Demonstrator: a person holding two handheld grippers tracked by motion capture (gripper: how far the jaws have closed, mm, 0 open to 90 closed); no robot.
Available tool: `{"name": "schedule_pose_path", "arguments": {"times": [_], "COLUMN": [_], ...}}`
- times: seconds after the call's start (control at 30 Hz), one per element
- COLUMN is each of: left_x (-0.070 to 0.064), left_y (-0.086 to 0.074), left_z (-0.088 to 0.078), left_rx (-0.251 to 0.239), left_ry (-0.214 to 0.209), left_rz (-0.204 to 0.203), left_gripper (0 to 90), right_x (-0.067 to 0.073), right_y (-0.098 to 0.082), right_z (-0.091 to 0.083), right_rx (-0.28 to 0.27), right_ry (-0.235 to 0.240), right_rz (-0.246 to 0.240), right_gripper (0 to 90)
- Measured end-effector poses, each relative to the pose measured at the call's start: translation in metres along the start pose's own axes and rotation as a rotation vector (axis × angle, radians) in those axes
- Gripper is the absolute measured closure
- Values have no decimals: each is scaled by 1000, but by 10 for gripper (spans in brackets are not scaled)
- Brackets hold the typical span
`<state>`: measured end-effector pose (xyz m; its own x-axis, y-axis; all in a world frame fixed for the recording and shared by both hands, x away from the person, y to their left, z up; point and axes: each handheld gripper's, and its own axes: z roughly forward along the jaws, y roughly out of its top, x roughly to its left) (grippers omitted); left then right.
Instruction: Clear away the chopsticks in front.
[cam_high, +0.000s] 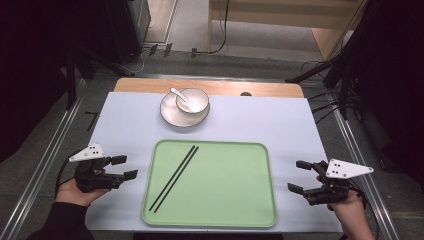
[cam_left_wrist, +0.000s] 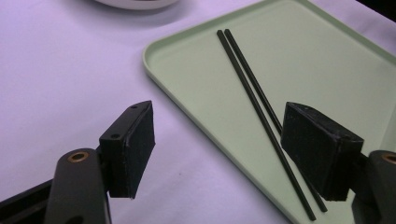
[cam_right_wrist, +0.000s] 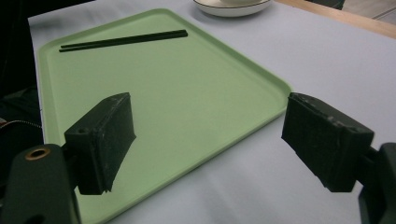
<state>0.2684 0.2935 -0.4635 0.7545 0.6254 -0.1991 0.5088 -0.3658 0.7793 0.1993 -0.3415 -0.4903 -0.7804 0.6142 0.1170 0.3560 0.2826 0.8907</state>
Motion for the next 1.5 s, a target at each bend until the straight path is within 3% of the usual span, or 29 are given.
{"name": "schedule_pose_path", "arguments": {"times": [0.23, 0.63, 0.77, 1.5], "left_x": [4, 10, 9, 9], "left_y": [-7, -14, -14, -14], "left_z": [-16, -27, -26, -23], "left_rx": [-68, -110, -104, -97], "left_ry": [-5, -19, -21, -23], "left_rz": [15, 34, 46, 31], "left_gripper": [248, 226, 224, 219], "right_x": [0, 0, 0, 0], "right_y": [0, 1, 1, 0], "right_z": [-1, -1, -1, 0], "right_rx": [-3, -11, -8, -2], "right_ry": [1, -1, 0, 3], "right_rz": [1, 1, 2, 3], "right_gripper": [175, 175, 175, 175]}}
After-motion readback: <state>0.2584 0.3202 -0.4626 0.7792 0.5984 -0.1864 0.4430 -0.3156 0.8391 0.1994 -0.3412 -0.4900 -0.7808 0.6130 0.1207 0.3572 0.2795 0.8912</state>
